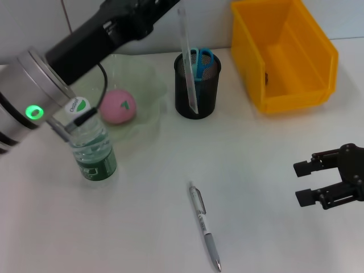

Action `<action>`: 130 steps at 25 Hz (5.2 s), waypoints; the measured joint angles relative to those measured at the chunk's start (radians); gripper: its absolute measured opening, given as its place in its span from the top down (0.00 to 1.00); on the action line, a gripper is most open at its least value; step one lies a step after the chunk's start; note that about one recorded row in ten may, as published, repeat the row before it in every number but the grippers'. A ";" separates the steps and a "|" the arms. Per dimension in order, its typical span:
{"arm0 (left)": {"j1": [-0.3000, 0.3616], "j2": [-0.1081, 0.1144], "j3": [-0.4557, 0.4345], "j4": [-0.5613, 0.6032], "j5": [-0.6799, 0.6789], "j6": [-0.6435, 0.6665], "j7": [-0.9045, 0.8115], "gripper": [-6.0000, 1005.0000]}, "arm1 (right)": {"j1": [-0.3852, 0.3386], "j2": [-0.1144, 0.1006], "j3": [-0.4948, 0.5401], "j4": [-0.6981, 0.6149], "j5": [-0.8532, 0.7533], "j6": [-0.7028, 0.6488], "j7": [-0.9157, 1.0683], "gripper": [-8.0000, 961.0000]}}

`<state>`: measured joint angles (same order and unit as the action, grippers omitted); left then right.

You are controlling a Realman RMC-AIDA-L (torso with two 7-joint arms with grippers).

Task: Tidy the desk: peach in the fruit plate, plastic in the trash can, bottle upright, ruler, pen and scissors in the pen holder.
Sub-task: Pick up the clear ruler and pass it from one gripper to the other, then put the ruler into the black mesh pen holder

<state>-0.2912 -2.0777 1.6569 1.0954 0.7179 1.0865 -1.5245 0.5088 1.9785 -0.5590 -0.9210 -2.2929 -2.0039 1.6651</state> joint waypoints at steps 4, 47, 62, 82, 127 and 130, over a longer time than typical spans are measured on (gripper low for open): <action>-0.029 -0.001 0.127 -0.142 -0.257 0.001 0.279 0.57 | -0.021 0.017 0.042 0.041 0.036 0.026 -0.077 0.18; -0.200 -0.002 0.816 -0.240 -1.499 0.032 1.555 0.53 | 0.177 0.112 0.118 0.987 0.821 0.401 -1.343 0.18; -0.203 -0.002 0.834 -0.252 -1.509 0.041 1.566 0.51 | 0.248 0.114 0.232 1.134 0.813 0.453 -1.450 0.18; -0.201 -0.002 0.847 -0.259 -1.509 0.057 1.566 0.49 | 0.257 0.114 0.245 1.155 0.808 0.444 -1.460 0.61; -0.217 -0.003 0.865 -0.262 -1.492 0.056 1.554 0.36 | 0.245 0.114 0.236 1.157 0.806 0.436 -1.459 0.98; -0.211 -0.002 0.865 -0.255 -1.485 0.060 1.551 0.28 | 0.238 0.114 0.240 1.154 0.806 0.435 -1.459 0.98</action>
<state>-0.5017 -2.0801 2.5222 0.8406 -0.7675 1.1466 0.0260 0.7466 2.0922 -0.3186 0.2331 -1.4872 -1.5686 0.2059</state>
